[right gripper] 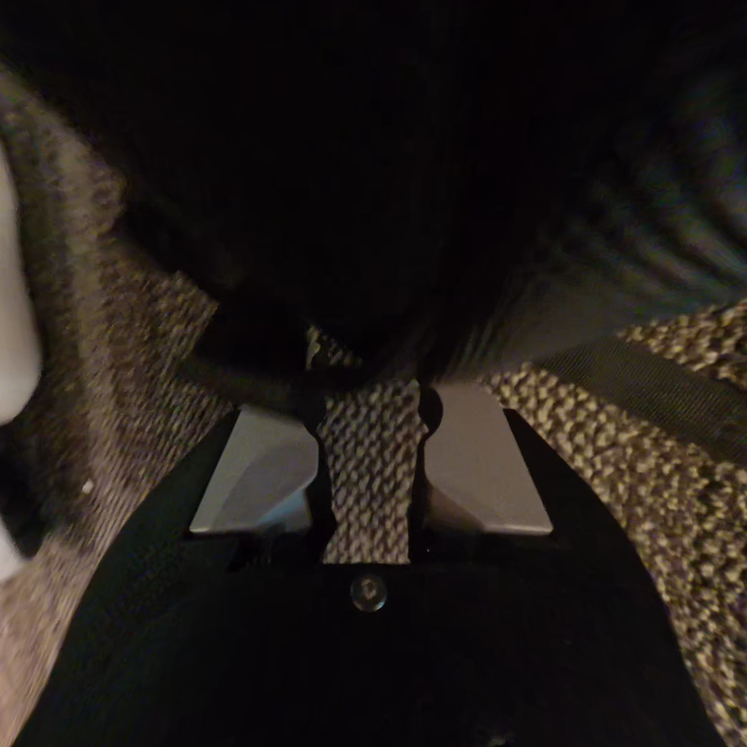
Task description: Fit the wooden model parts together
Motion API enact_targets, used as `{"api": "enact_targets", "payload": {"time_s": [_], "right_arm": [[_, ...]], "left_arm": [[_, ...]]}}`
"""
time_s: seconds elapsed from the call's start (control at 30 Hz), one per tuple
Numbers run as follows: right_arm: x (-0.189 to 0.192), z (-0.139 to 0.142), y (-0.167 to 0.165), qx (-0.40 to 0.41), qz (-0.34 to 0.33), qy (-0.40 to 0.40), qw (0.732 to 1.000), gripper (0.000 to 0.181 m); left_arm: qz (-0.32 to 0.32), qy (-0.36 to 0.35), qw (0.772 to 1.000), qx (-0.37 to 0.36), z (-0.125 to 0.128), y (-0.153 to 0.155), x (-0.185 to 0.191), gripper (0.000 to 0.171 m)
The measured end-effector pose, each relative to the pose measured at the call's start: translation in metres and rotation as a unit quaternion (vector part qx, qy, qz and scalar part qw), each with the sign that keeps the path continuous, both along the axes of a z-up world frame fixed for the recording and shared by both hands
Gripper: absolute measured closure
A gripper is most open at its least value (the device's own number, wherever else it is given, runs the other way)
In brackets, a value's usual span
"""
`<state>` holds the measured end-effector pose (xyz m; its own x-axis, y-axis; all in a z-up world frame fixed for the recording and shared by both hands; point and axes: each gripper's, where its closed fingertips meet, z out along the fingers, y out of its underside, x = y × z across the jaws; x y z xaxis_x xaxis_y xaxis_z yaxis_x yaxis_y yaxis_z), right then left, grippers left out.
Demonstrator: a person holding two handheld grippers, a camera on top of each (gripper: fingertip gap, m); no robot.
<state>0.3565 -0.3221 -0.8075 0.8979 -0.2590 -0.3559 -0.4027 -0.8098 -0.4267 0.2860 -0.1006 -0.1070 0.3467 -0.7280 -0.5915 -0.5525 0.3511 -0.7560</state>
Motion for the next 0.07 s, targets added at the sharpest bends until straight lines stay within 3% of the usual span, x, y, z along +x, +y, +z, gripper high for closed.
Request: {"api": "enact_targets", "payload": {"time_s": [0.07], "right_arm": [[0.0044, -0.0055, 0.0059, 0.005, -0.021, -0.013, 1.0, 0.143]], "left_arm": [[-0.001, 0.001, 1.0, 0.001, -0.0004, -0.0003, 0.0002, 0.16]]}}
